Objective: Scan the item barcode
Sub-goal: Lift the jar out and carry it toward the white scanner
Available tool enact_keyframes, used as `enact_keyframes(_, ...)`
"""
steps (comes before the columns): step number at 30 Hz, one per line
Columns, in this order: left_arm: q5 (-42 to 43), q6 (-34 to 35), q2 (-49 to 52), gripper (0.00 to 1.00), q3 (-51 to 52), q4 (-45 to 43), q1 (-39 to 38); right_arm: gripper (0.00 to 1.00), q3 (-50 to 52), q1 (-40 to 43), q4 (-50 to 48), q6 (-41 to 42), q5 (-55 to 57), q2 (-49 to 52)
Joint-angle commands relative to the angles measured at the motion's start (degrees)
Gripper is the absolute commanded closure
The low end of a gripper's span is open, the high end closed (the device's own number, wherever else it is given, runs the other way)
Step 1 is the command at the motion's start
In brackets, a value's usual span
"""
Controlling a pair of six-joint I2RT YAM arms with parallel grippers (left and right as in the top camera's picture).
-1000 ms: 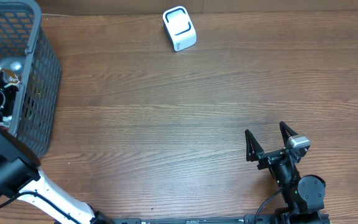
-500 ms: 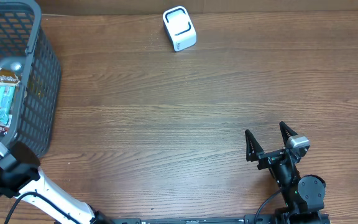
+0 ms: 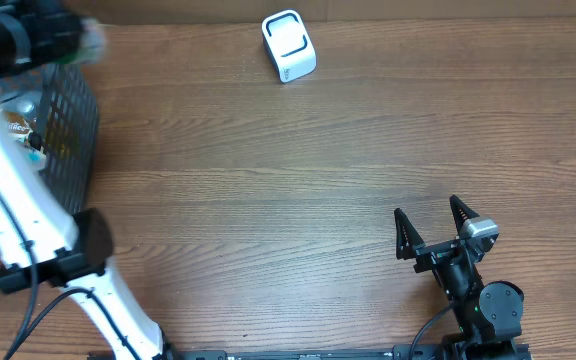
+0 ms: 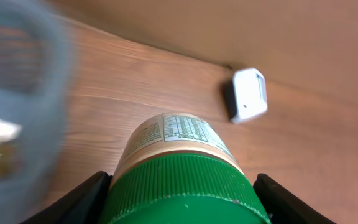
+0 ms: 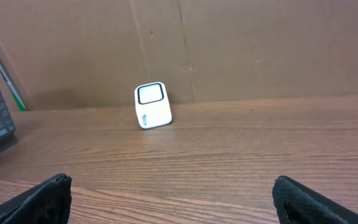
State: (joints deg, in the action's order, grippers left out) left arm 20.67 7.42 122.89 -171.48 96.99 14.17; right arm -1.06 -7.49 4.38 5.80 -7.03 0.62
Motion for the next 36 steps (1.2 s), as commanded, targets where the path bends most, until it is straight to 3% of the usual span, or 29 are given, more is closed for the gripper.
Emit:
enact_keyframes(1, -7.1, 1.2, -2.6, 0.81, -0.1, -0.2, -9.0, 0.0, 0.6, 0.2, -0.2, 0.2, 0.5, -0.5)
enact_keyframes(7, -19.3, 1.2, -2.6, 0.77, 4.9, -0.2, -25.4, 0.0, 0.6, 0.2, -0.2, 0.2, 0.5, -0.5)
enact_keyframes(11, -19.6, 2.1, -2.6, 0.75, 9.5, -0.2, -30.6, 0.0, 0.6, 0.2, -0.2, 0.2, 0.5, -0.5)
enact_keyframes(19, -19.7, 10.9, -2.5, 0.74, 22.0, -1.9, -37.8, 0.0, 0.6, 0.2, -0.2, 0.2, 0.5, -0.5)
enact_keyframes(32, -19.6, 22.3, -2.5, 0.69, 48.8, -21.7, -49.0, 0.0, 0.6, 0.2, -0.2, 0.2, 0.5, -0.5)
enact_keyframes(36, -19.6, 22.8, -2.5, 0.68, 55.9, -29.4, -52.5, 0.0, 0.6, 0.2, -0.2, 0.2, 0.5, -0.5)
